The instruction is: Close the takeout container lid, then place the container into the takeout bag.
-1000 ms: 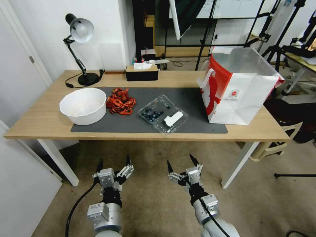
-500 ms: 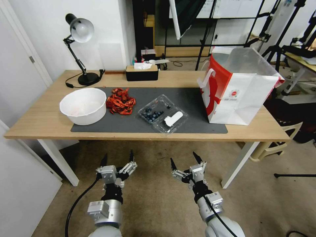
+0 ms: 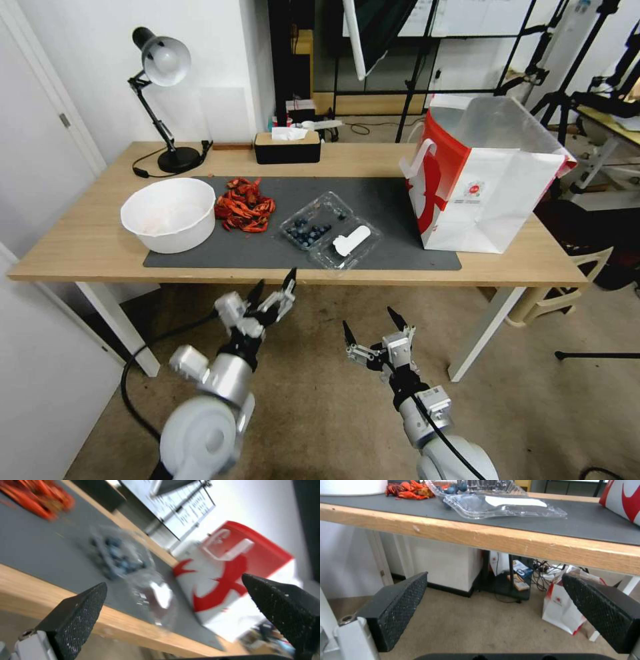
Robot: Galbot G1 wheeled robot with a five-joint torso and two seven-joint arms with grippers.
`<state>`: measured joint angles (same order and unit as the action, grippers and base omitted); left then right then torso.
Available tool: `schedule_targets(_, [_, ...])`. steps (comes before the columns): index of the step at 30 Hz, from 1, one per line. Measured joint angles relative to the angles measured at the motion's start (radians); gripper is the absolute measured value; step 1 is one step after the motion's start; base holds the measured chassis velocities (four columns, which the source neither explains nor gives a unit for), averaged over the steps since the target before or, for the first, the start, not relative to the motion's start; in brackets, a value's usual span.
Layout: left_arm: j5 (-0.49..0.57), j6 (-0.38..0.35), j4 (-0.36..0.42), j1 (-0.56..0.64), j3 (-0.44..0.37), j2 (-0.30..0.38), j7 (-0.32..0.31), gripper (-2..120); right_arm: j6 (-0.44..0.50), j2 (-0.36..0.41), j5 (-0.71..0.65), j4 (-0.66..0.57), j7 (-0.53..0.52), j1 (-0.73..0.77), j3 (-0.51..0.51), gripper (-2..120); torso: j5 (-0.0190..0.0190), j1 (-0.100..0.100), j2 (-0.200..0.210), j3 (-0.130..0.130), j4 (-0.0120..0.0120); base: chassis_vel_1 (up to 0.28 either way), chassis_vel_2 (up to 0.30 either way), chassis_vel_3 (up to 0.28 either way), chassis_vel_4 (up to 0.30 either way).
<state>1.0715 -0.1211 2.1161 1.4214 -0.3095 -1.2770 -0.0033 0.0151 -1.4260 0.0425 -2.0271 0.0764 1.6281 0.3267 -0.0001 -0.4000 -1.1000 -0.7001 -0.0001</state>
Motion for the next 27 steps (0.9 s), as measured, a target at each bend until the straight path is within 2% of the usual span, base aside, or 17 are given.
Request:
schedule_targets(2, [0.109,-0.064,-0.011,-0.048,0.000,0.017,-0.016,100,-0.002,-0.001,0.002,0.000,-0.001,0.000,0.001,100,0.0000,0.000,0.000,0.000,0.0001,0.000,0.000,0.000,0.000])
schedule_targets(3, [0.109,-0.064,-0.011,-0.048,0.000,0.017,-0.016,100,-0.002,-0.001,0.002,0.000,-0.001,0.000,0.001,100,0.0000,0.000,0.000,0.000,0.0001,0.000,0.000,0.000,0.000])
schedule_targets(6, [0.225,-0.130,-0.054,-0.124,0.001,0.033,-0.043,100,-0.002,-0.004,0.006,0.005,-0.002,0.002,0.002,100,0.0000,0.000,0.000,0.000,0.0002,0.000,0.000,0.000,0.000])
schedule_targets(7, [0.225,-0.130,-0.054,-0.124,0.001,0.033,-0.043,100,-0.002,-0.004,0.006,0.005,-0.002,0.002,0.002,100,0.0000,0.000,0.000,0.000,0.0002,0.000,0.000,0.000,0.000])
schedule_targets(10, [0.294,-0.190,-0.113,-0.217,0.011,0.037,-0.066,100,0.000,-0.009,0.014,0.016,-0.003,0.003,0.004,100,0.0000,0.000,0.000,0.000,0.0001,0.000,0.000,0.000,0.000])
schedule_targets(17, [0.319,-0.261,-0.189,-0.326,0.030,0.037,-0.086,100,0.007,-0.015,0.022,0.025,-0.006,0.009,0.006,100,0.0001,0.000,0.000,0.000,0.0000,0.000,0.000,0.000,0.000])
schedule_targets(20, [0.333,-0.326,-0.219,-0.357,0.030,0.036,-0.092,100,0.014,-0.017,0.029,0.029,-0.006,0.016,0.008,100,0.0001,0.000,0.000,0.000,0.0000,0.000,0.000,0.000,0.000])
schedule_targets(27, [0.339,-0.343,-0.251,-0.385,0.042,0.035,-0.111,100,0.019,-0.018,0.034,0.030,-0.007,0.020,0.006,100,0.0001,0.000,0.000,0.000,0.0002,0.000,0.000,0.000,0.000])
